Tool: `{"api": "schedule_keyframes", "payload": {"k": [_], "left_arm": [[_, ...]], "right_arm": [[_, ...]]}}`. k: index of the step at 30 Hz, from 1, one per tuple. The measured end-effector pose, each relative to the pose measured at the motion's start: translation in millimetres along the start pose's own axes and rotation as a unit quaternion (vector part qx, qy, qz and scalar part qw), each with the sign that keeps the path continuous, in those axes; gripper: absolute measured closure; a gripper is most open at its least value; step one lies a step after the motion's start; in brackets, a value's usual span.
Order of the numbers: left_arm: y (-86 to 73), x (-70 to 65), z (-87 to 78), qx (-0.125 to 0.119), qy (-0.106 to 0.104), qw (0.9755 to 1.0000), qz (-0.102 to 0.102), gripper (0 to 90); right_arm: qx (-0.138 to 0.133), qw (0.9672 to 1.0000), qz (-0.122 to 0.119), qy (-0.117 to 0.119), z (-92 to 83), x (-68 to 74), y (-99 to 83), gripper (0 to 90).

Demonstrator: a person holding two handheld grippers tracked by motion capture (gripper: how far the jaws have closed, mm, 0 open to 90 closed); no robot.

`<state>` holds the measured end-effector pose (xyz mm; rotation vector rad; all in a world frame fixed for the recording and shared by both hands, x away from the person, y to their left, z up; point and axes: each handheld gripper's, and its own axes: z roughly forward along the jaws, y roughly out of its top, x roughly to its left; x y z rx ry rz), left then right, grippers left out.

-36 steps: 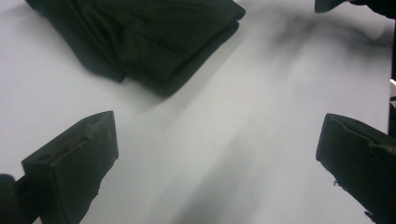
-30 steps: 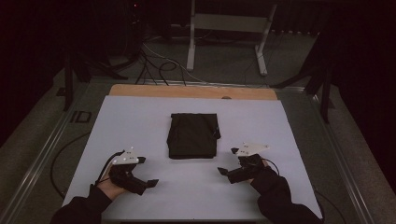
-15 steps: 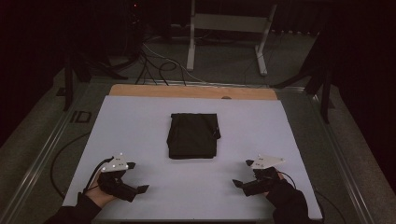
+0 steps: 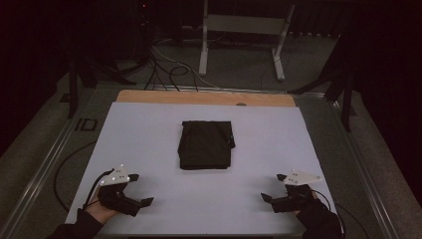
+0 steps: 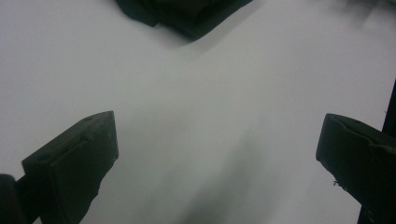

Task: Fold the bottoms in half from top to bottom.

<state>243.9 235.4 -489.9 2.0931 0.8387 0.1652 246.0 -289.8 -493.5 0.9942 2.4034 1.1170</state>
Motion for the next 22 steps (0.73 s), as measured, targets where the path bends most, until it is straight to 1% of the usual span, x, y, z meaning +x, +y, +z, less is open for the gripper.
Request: {"api": "schedule_keyframes", "payload": {"k": [3,4,5,8,9,10,13,15,17,22], "left_arm": [[0.4,0.7,-0.5,-0.009,0.000,1.0000,-0.004,0.0],[0.4,0.7,-0.5,-0.009,0.000,1.0000,-0.004,0.0],[0.1,0.6,0.0,-0.010,-0.001,0.9999,-0.005,0.0],[0.0,0.2,0.6,-0.006,-0.005,1.0000,-0.005,0.0],[0.0,0.2,0.6,-0.006,-0.005,1.0000,-0.005,0.0],[0.5,-0.9,0.8,-0.005,-0.010,0.9999,-0.006,0.0],[1.1,-2.7,1.6,-0.005,-0.012,0.9999,-0.001,0.0],[1.3,-3.1,1.8,-0.006,-0.012,0.9999,-0.002,0.0],[1.4,-3.2,1.7,-0.009,-0.013,0.9999,-0.004,0.0],[1.9,-3.0,1.8,-0.014,-0.013,0.9998,-0.007,0.0]], "right_arm": [[-0.001,1.0000,0.002,-0.001,2.8,0.9,2.9,9.1],[-0.001,1.0000,0.002,-0.001,2.8,0.9,2.9,9.1],[-0.003,1.0000,-0.004,-0.004,4.6,1.8,3.9,9.1],[-0.006,1.0000,-0.005,-0.001,5.8,3.4,5.8,9.1],[-0.005,1.0000,-0.002,0.003,5.4,3.4,6.5,9.2],[-0.007,1.0000,-0.005,0.002,5.7,3.3,6.8,9.1],[-0.014,0.9999,-0.001,0.003,5.5,3.2,6.9,9.2],[-0.012,0.9999,-0.003,0.002,5.5,2.7,6.7,9.2],[-0.011,0.9999,0.002,0.005,6.2,3.1,6.4,9.2],[-0.008,1.0000,0.002,0.006,6.5,3.2,5.6,9.2]]}}
